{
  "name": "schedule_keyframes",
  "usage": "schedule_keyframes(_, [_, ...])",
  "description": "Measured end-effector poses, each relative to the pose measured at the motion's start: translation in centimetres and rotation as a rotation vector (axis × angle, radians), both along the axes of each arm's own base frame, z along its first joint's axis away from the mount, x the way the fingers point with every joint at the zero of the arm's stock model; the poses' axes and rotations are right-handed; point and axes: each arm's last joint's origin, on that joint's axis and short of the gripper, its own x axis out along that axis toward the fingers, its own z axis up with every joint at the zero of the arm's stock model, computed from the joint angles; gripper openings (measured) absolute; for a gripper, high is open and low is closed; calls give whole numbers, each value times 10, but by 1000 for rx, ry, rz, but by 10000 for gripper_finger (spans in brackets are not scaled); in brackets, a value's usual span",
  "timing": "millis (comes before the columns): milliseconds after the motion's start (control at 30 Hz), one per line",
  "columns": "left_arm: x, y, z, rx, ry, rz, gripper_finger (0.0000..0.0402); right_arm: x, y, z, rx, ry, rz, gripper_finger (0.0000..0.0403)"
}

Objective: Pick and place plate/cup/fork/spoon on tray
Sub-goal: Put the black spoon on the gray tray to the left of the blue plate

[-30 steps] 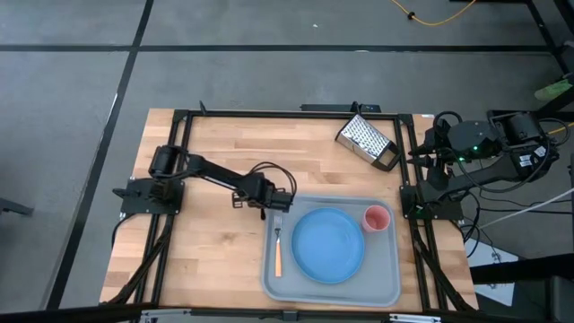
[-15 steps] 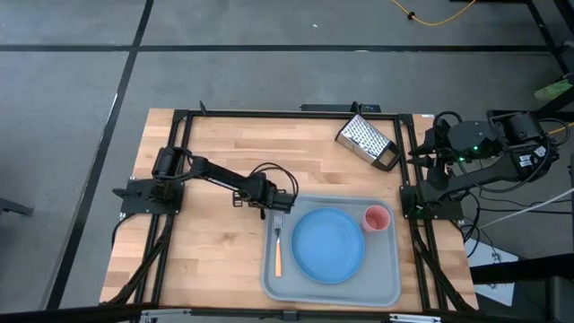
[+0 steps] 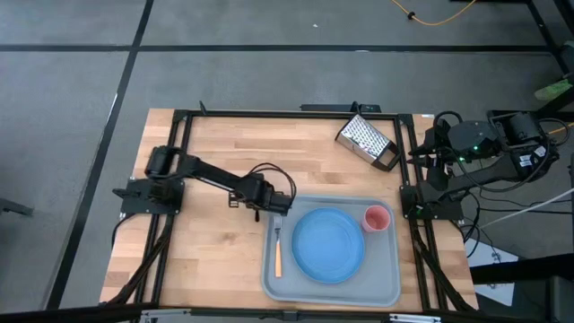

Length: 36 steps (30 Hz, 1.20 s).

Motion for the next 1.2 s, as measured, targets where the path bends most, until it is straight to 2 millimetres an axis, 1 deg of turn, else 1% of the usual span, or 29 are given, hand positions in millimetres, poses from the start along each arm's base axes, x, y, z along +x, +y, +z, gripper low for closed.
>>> schedule_keyframes(67, [1,-6,20,0,-34,-16,2,0,0,0,0,0,0,115])
schedule_keyframes(200, [6,-24,38,14,-55,-59,2,0,0,0,0,0,0,115])
schedule_keyframes(300, [13,-42,57,-9,-154,-72,1,0,0,0,1,0,-1,115])
schedule_keyframes(400, [14,-60,64,-18,-215,-71,1,0,0,0,3,-1,-4,115])
schedule_keyframes(533, [11,-85,67,-28,-291,-48,1,0,0,0,4,-1,-5,115])
schedule_keyframes(600, [11,-97,63,-40,-305,-36,1,0,0,0,5,-2,-7,115])
schedule_keyframes(700, [15,-113,47,-53,-318,-42,0,0,0,0,19,-5,-23,115])
schedule_keyframes(833, [22,-126,30,-49,-350,-44,0,0,0,0,20,-5,-24,115])
schedule_keyframes(900, [24,-128,24,-49,-352,-44,0,0,0,0,28,-4,-17,115])
schedule_keyframes(1133, [33,-132,17,-73,-403,-41,0,0,1,0,38,-3,-7,115])
schedule_keyframes(1200, [38,-134,11,-97,-426,-40,0,0,1,0,38,-3,-6,115])
